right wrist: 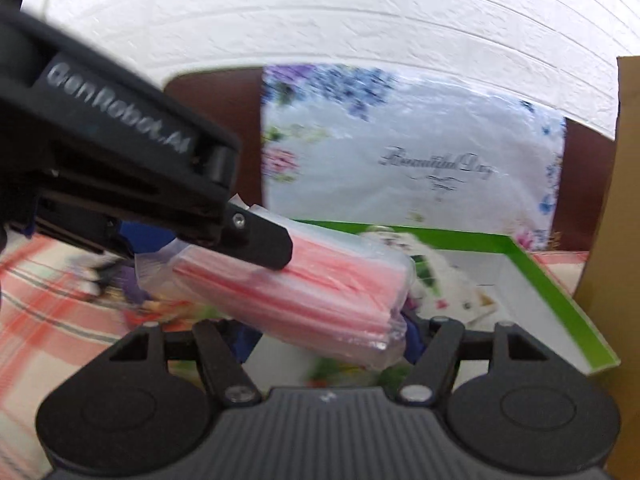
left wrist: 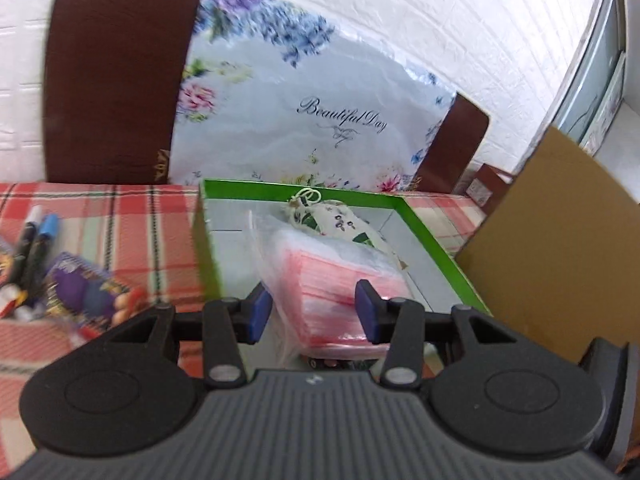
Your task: Organize objects
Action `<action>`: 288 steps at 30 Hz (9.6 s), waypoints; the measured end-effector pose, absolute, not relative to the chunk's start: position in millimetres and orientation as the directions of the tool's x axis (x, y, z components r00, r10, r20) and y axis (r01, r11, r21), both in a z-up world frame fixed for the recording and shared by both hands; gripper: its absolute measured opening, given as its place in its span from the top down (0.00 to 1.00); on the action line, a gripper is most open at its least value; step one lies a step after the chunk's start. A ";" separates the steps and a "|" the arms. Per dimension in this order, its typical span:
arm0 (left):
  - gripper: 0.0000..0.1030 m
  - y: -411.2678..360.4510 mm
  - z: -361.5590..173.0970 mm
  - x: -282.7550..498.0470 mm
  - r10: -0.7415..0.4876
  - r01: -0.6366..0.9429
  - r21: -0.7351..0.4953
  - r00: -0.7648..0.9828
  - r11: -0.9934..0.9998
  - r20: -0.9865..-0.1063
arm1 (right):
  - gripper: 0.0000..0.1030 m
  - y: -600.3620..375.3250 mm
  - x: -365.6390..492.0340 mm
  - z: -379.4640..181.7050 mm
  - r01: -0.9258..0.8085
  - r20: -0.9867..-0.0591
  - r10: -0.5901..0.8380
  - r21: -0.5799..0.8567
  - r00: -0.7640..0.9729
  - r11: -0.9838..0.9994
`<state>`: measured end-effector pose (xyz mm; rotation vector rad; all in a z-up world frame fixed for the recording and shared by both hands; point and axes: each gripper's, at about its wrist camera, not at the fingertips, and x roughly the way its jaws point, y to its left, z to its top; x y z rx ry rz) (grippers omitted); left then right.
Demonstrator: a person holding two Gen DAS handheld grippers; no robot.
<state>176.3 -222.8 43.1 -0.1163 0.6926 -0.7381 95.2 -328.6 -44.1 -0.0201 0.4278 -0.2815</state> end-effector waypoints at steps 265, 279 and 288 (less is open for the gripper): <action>0.39 86.2 -44.8 135.0 -0.192 0.098 -0.221 0.870 0.970 -0.454 | 0.35 -125.9 317.1 -71.0 -0.346 -0.725 0.219 -0.028 0.653 0.938; 0.37 82.7 -38.0 133.6 -0.192 0.095 -0.213 0.844 0.972 -0.500 | 0.19 -100.7 100.6 -75.3 -0.267 -0.638 0.206 0.000 0.742 0.964; 0.47 49.3 -14.6 106.5 -0.454 0.175 -0.452 0.623 0.875 -0.638 | 0.15 -114.6 73.2 -74.6 -0.278 -0.627 0.214 -0.005 0.749 0.961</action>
